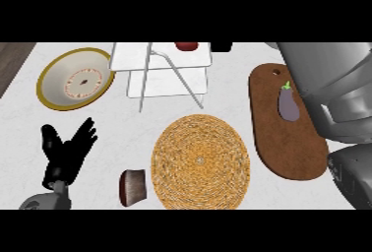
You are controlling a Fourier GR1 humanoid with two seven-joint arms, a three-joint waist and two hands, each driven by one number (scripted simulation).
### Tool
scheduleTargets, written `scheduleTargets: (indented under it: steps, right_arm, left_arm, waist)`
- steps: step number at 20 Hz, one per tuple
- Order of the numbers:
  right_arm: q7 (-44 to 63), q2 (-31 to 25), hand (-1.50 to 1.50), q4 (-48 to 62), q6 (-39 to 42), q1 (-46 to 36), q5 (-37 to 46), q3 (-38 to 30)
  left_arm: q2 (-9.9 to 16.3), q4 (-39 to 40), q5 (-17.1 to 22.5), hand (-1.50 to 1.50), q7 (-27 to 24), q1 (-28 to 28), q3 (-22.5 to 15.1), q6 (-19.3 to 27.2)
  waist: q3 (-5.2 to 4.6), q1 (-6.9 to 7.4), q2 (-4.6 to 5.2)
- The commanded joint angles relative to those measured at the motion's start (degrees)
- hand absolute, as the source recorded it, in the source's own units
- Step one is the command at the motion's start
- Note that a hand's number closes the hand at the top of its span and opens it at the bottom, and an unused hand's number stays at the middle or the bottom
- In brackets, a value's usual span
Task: Pick the bell pepper from the placemat and place it in the tiered shelf
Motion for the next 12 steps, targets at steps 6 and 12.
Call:
scheduleTargets:
  steps: [6, 12]
  right_arm:
    - [4.08, -8.04, -1.5, -15.94, 4.65, 12.45, -4.37, -2.38]
    - [9.19, -13.18, -1.5, -30.82, 14.45, 20.51, -7.75, -1.59]
  left_arm:
    - [0.24, -4.4, 0.33, 0.0, 0.1, 5.75, 0.35, -0.16]
    - [0.03, -5.42, 0.5, 0.0, 3.12, 2.91, 0.48, 0.81]
  waist:
    - [0.11, -1.43, -0.78]
    - [0.07, -1.34, -0.6]
